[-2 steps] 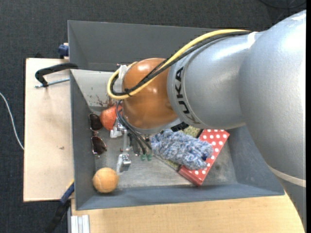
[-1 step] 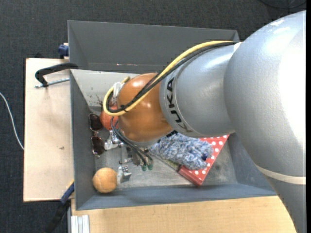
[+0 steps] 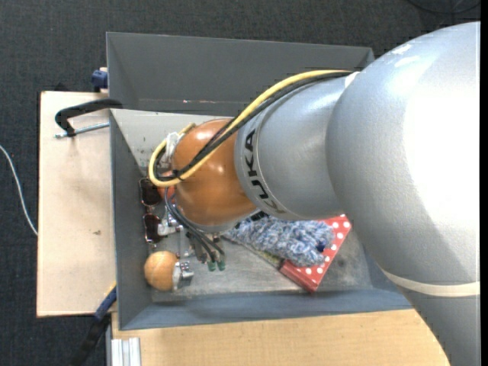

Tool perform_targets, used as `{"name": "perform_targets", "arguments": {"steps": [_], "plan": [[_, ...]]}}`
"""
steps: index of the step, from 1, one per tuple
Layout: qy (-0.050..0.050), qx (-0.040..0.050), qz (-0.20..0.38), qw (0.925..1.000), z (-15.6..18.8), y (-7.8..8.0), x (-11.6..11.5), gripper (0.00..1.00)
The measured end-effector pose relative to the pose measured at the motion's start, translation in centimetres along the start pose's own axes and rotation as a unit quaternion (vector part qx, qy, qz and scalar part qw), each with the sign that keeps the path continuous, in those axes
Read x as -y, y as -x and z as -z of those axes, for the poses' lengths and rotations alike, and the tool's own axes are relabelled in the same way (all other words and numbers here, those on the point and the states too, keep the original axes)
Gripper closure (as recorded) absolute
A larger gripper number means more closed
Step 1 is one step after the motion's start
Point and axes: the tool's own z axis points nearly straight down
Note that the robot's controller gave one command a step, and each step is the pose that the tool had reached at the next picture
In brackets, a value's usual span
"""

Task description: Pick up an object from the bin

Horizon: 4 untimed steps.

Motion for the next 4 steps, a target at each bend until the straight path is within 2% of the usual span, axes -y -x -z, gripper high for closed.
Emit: {"name": "perform_targets", "arguments": {"steps": [1, 2, 3, 4], "plan": [[-0.001, 0.0029, 0.123, 0.9924, -1.1, -0.1, -0.1, 0.00], [-0.002, 0.0054, 0.162, 0.9867, -1.1, 0.1, 0.1, 0.00], [0.001, 0.0012, 0.296, 0.9553, 4.9, 3.0, 1.2, 0.00], [0.000, 0.0082, 0.304, 0.9527, 4.1, 2.2, 0.6, 0.00]]}}
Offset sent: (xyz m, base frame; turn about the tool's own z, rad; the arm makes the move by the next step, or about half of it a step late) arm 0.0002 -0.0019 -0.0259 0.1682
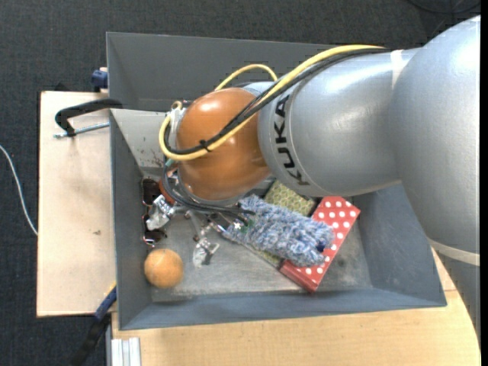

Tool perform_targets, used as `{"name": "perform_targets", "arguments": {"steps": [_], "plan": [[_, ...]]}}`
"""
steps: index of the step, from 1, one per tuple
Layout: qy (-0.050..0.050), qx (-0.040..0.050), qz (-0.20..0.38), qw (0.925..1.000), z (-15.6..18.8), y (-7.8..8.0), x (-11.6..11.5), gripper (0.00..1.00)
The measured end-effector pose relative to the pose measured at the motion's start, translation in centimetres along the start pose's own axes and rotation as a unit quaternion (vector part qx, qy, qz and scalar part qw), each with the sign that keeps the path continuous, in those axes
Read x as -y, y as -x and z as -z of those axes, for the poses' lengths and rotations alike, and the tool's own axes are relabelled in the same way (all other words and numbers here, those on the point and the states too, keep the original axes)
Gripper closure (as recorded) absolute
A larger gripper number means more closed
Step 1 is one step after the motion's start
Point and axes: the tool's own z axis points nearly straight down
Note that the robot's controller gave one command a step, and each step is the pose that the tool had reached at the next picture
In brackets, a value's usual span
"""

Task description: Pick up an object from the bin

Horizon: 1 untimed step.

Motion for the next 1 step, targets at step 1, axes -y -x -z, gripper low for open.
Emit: {"name": "perform_targets", "arguments": {"steps": [1], "plan": [[0.002, -0.0053, -0.067, 0.9977, -5.31, -0.75, -1.06, 0.00]]}}
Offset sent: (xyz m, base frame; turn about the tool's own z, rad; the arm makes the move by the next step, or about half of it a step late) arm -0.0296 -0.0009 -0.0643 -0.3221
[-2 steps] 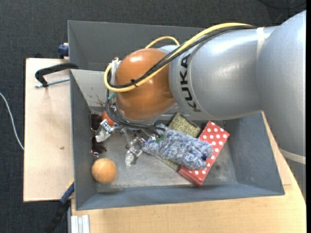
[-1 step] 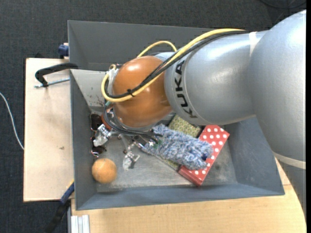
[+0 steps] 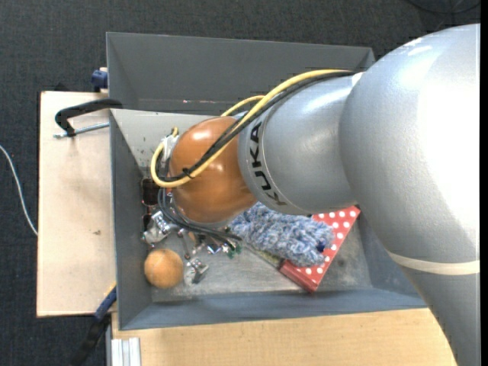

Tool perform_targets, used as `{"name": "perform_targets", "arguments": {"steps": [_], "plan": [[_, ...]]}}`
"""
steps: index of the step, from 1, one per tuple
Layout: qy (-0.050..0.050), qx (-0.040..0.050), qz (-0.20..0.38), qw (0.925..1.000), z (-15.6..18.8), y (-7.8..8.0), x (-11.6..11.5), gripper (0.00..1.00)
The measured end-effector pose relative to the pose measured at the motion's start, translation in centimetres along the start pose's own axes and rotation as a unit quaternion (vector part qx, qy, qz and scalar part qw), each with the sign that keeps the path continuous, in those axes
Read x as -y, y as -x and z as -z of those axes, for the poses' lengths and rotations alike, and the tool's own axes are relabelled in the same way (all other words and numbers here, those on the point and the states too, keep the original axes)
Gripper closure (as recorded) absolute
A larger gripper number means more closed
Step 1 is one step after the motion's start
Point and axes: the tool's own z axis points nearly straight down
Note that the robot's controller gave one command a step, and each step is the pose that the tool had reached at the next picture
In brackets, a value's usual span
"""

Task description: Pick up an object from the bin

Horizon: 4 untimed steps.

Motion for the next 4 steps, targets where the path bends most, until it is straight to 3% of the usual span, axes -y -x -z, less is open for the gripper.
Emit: {"name": "perform_targets", "arguments": {"steps": [1, 2, 3, 4], "plan": [[-0.004, 0.0125, 0.224, 0.9745, -0.2, -0.7, -0.7, 1.00], [-0.003, 0.0120, 0.224, 0.9744, -0.2, -0.7, -0.7, 1.00], [0.001, 0.0004, 0.294, 0.9559, 13.0, -0.2, -0.8, 1.00], [0.001, 0.0000, 0.294, 0.9559, 13.0, -0.2, -0.8, 1.00]]}}
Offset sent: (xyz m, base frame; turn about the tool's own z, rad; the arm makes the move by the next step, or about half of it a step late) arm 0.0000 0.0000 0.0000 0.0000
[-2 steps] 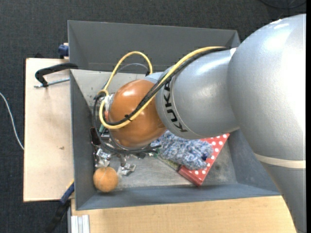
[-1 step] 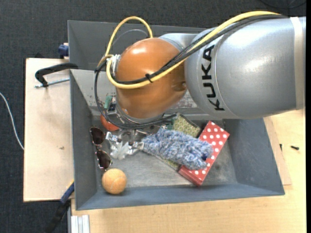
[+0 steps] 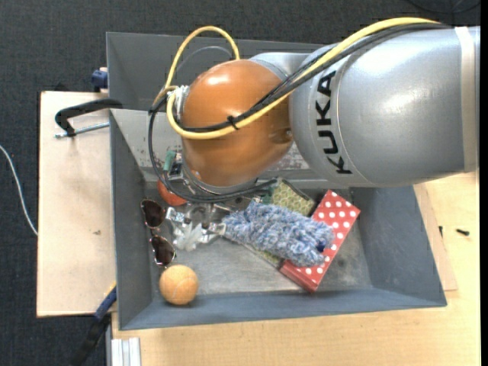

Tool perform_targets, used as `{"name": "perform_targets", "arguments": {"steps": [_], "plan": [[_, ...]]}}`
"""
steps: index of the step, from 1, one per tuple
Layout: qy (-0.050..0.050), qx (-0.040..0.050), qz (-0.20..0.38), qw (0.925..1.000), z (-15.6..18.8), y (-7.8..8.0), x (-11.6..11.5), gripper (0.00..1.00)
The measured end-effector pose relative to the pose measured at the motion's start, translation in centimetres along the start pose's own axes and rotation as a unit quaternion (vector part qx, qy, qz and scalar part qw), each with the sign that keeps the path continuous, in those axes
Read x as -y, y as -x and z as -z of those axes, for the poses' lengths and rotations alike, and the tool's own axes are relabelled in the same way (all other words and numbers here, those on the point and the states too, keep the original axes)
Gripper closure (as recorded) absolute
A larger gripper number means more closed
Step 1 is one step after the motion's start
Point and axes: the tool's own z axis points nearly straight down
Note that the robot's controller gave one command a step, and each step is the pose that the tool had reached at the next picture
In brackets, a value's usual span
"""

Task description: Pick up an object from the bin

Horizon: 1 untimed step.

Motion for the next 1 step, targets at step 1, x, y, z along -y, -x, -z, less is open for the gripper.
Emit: {"name": "perform_targets", "arguments": {"steps": [1], "plan": [[-0.002, 0.0016, -0.040, 0.9992, -2.16, 0.68, 2.24, 1.00]]}}
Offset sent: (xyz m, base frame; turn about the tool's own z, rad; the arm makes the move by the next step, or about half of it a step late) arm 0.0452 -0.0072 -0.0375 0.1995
